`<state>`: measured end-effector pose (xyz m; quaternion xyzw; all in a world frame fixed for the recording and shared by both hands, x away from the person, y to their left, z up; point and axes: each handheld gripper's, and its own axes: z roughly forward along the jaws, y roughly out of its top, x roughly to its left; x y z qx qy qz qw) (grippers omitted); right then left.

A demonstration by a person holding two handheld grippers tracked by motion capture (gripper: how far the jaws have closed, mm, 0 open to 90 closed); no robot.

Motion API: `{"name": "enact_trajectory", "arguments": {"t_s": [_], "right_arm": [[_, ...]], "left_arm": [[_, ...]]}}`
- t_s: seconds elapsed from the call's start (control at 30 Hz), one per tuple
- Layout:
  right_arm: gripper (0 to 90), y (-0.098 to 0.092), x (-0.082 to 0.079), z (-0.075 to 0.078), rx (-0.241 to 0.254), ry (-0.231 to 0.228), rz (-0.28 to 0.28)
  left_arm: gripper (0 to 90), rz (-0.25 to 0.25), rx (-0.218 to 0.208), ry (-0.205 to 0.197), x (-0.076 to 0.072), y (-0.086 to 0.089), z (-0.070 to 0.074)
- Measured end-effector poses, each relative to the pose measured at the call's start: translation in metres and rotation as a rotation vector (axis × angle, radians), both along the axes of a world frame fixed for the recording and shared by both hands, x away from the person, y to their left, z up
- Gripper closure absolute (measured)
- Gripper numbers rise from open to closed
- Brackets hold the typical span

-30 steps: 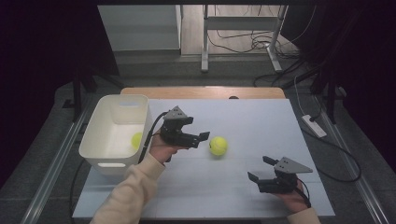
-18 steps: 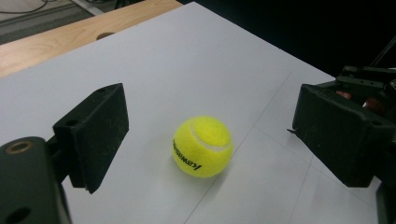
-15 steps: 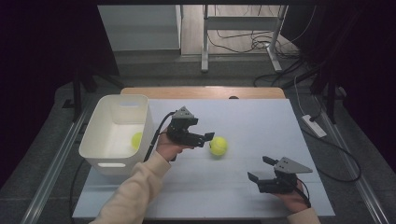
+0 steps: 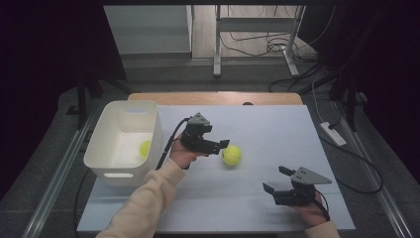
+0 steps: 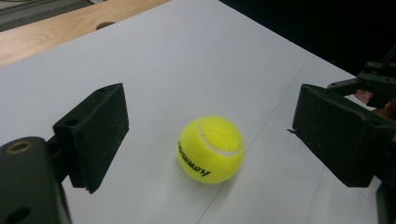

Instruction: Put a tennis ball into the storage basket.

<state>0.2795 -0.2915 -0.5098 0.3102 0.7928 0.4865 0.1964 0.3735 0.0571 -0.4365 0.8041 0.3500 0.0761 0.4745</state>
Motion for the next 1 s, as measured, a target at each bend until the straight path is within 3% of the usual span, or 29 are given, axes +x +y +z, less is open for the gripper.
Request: {"name": "enact_trajectory", "arguments": {"t_s": [1.0], "right_arm": [[12.8, 0.000, 0.000, -0.001, -0.008, 0.001, 0.003]], "left_arm": [[8.6, -0.025, 0.075, 0.066, 0.016, -0.027, -0.030]]}}
